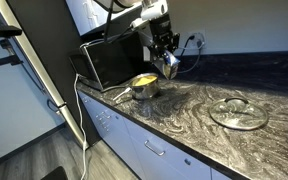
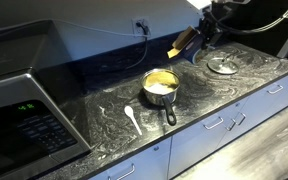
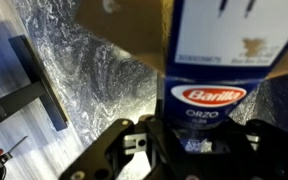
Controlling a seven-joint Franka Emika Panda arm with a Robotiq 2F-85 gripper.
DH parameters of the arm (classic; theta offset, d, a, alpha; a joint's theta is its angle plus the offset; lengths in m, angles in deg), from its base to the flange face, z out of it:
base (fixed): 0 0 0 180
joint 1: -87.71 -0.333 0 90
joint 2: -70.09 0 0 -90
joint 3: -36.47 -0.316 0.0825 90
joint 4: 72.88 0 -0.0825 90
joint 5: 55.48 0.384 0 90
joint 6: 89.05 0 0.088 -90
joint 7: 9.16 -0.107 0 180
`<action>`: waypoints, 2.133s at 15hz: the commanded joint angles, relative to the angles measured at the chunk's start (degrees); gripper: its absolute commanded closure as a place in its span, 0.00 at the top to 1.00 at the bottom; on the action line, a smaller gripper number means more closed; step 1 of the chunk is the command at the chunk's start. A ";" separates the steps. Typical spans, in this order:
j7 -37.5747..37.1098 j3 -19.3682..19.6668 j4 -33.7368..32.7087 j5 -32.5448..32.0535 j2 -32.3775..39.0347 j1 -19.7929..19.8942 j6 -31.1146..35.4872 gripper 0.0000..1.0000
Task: Pour the contents of the box into the pot and cover the pot
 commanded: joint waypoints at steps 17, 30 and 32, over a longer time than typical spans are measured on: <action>46.94 1.84 9.77 46.99 3.68 10.45 6.57 0.10; 40.47 2.92 -8.34 47.03 19.90 9.75 5.89 0.10; 38.64 2.95 -10.53 46.45 21.87 9.67 5.50 0.10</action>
